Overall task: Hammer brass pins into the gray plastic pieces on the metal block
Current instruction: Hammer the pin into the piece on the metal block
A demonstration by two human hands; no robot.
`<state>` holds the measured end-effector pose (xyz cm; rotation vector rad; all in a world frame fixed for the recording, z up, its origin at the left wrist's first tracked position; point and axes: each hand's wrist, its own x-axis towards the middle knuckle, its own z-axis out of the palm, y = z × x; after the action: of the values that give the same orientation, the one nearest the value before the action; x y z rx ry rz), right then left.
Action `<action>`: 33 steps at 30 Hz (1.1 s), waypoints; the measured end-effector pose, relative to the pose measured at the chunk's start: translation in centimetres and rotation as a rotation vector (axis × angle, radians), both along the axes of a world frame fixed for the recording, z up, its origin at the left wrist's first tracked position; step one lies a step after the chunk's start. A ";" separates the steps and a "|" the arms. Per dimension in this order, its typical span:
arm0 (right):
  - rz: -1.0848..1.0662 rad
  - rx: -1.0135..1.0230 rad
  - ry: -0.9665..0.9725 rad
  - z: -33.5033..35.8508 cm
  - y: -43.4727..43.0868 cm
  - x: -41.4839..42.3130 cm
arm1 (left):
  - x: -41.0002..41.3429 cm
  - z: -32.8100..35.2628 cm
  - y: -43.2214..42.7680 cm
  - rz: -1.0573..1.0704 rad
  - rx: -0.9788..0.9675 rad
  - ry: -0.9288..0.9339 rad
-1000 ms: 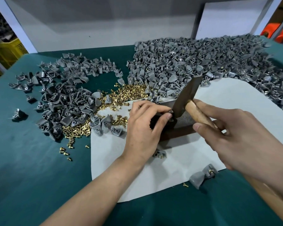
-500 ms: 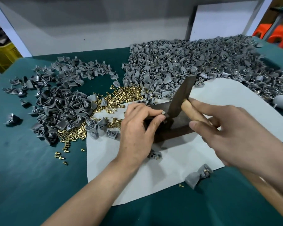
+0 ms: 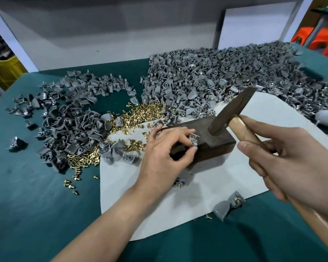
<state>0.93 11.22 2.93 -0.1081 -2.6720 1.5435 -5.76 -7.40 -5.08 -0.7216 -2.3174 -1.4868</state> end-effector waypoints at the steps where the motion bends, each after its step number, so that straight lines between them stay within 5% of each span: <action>1: -0.001 -0.011 -0.008 -0.1 -0.1 0.0 | 0.0 0.0 0.0 0.006 -0.012 0.029; 22: 0.011 -0.030 -0.006 -1.1 -2.4 0.3 | -0.1 -0.2 0.2 0.150 -0.017 0.212; 33: 0.012 -0.032 -0.014 -1.2 -3.0 0.3 | -0.3 -0.2 0.2 0.194 0.048 0.129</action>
<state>1.21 8.21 1.75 -0.1043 -2.6639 1.5960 -6.04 -7.20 -5.27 -0.5459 -2.1789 -1.3641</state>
